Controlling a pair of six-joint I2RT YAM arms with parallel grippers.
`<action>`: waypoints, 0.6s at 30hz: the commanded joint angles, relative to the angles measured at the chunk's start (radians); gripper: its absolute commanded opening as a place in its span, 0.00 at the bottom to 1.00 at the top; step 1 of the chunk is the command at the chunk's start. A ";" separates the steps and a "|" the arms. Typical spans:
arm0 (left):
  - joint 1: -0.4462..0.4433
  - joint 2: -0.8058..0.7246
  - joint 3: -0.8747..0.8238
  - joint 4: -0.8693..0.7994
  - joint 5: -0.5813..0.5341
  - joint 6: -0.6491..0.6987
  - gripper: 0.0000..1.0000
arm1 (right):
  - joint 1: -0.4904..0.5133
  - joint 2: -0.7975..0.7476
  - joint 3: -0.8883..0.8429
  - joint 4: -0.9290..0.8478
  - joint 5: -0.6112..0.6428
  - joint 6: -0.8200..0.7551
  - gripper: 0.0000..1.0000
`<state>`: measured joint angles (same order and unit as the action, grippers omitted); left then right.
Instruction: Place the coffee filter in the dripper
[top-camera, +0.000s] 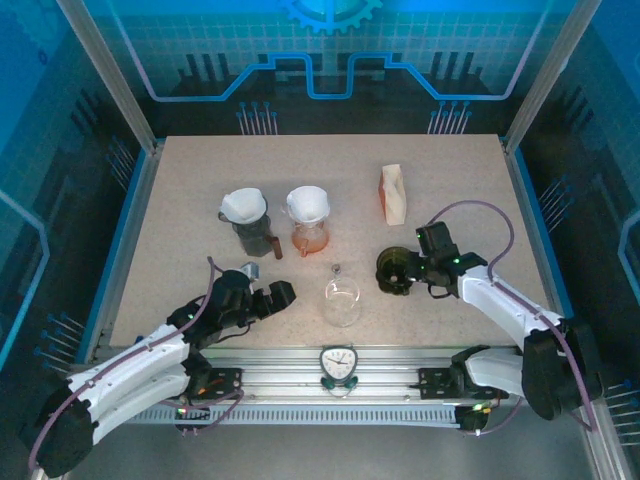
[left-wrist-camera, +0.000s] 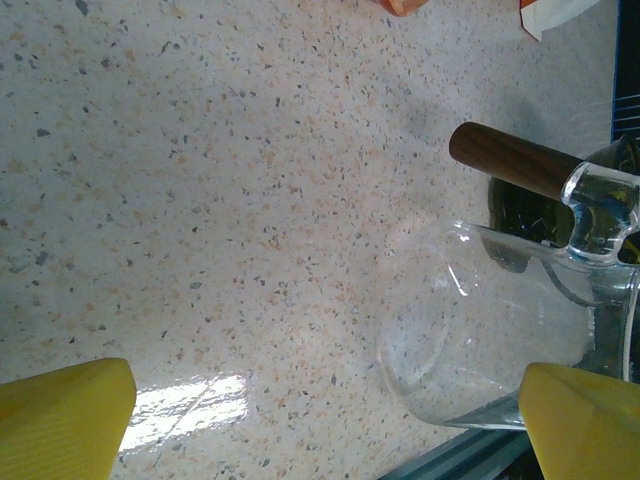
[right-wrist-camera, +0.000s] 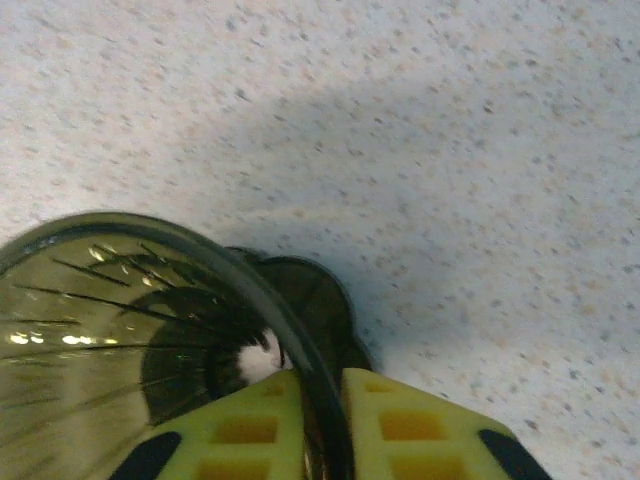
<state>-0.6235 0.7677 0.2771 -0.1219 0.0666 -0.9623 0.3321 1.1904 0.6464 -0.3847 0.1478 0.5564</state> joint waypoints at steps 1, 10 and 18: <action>0.008 -0.010 -0.013 -0.001 -0.014 -0.003 0.99 | -0.010 -0.027 0.005 -0.017 -0.022 -0.021 0.07; 0.008 -0.024 0.010 -0.028 -0.017 0.009 0.99 | 0.028 -0.210 0.155 -0.214 -0.053 -0.075 0.00; 0.008 -0.033 0.018 -0.047 -0.024 0.013 0.99 | 0.225 -0.173 0.400 -0.380 -0.174 -0.064 0.00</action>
<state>-0.6235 0.7448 0.2775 -0.1413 0.0635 -0.9623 0.5018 0.9913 0.9779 -0.6693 0.0605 0.4904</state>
